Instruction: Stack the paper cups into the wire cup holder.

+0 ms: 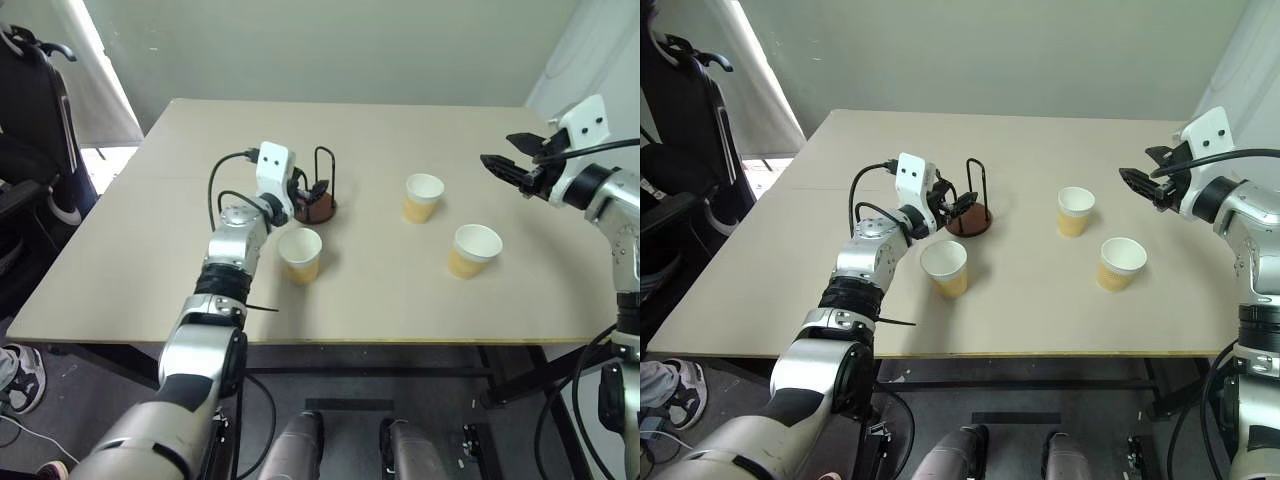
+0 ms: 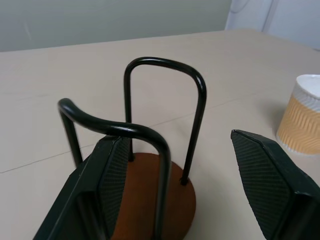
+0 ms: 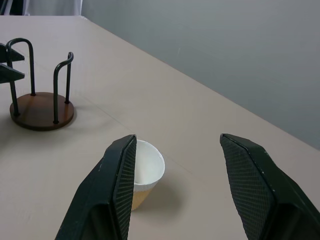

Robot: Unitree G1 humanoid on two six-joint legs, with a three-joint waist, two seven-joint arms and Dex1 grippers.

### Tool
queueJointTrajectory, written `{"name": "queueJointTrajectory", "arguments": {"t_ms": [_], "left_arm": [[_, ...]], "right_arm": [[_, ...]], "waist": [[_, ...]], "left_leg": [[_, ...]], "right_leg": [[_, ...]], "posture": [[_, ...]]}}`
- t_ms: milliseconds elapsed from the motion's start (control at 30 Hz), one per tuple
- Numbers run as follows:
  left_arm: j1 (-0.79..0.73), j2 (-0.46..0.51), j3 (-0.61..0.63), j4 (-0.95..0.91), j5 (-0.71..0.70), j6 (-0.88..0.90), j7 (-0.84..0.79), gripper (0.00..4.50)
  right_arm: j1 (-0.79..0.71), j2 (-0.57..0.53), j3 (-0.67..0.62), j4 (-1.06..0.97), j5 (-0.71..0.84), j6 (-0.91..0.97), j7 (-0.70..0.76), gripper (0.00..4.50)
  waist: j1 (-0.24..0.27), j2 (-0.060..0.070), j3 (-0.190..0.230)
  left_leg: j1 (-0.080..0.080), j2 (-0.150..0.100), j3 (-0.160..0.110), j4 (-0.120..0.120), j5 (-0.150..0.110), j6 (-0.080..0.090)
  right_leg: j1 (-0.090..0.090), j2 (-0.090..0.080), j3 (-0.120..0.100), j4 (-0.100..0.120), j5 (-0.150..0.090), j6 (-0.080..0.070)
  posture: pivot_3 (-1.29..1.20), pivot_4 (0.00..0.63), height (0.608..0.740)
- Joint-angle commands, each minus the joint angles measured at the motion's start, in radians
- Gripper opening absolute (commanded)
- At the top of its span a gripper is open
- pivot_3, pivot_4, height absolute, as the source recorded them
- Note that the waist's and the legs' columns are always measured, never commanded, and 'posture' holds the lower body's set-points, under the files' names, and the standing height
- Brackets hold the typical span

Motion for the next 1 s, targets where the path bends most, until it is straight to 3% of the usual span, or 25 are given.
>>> {"name": "queueJointTrajectory", "arguments": {"t_ms": [33,167,233,300,500,533,833,1000], "left_arm": [[-0.059,-0.009,0.005,0.032,0.01,-0.049,0.008,3.44],[-0.077,-0.015,0.002,0.067,0.013,-0.068,0.0,3.44],[-0.082,-0.016,0.001,0.078,0.015,-0.075,-0.002,3.04],[-0.085,-0.016,0.001,0.085,0.016,-0.08,-0.004,2.48],[-0.082,-0.018,0.002,0.084,0.012,-0.082,-0.026,0.18],[-0.08,-0.018,0.001,0.081,0.011,-0.081,-0.031,0.03],[-0.058,-0.011,-0.003,0.041,-0.002,-0.055,-0.106,0.03],[-0.009,0.01,-0.052,-0.104,-0.033,0.029,-0.298,0.03]], "right_arm": [[0.004,-0.017,-0.045,-0.051,0.019,0.002,-0.015,2.63],[0.019,-0.02,-0.056,-0.066,0.025,0.009,-0.02,2.63],[0.026,-0.019,-0.061,-0.075,0.028,0.014,-0.023,2.65],[0.029,-0.018,-0.064,-0.08,0.03,0.018,-0.026,2.65],[0.033,-0.016,-0.067,-0.088,0.038,0.025,-0.034,2.65],[0.033,-0.015,-0.068,-0.088,0.039,0.026,-0.035,2.65],[0.037,-0.021,-0.074,-0.09,0.045,0.027,-0.041,2.65],[0.035,-0.024,-0.072,-0.09,0.048,0.026,-0.045,2.65]], "waist": [[0.0,0.0,0.0],[0.001,0.0,0.0],[0.0,0.0,0.0],[0.0,0.0,0.0],[0.001,0.0,0.0],[0.001,0.0,0.0],[0.001,0.0,0.0],[0.001,0.0,0.0]], "left_leg": [[0.0,0.0,0.0,0.0,0.0,0.0],[0.0,0.0,0.0,0.0,0.0,0.0],[0.0,0.0,0.001,0.0,0.0,0.0],[0.0,0.0,0.001,0.0,0.0,0.0],[0.0,0.0,0.001,0.0,0.0,0.001],[0.0,0.0,0.001,0.0,0.0,0.001],[-0.001,0.0,0.001,0.0,0.0,0.001],[-0.001,0.0,0.001,0.0,0.0,0.001]], "right_leg": [[0.0,0.0,0.0,0.0,0.0,0.001],[0.0,0.0,0.0,0.0,-0.001,0.002],[0.0,0.0,0.0,0.0,-0.001,0.003],[0.0,0.0,0.0,0.0,-0.001,0.003],[0.0,0.0,0.0,0.0,-0.003,0.006],[0.0,0.0,0.0,0.0,-0.003,0.007],[0.0,0.0,0.0,0.0,-0.003,0.007],[0.0,0.0,0.0,-0.001,-0.002,0.006]], "posture": [[0.0,0.15,0.74],[0.0,0.15,0.74],[0.0,0.15,0.74],[0.0,0.15,0.74],[0.0,0.15,0.74],[0.0,0.15,0.74],[0.0,0.15,0.74],[0.0,0.15,0.74]]}}
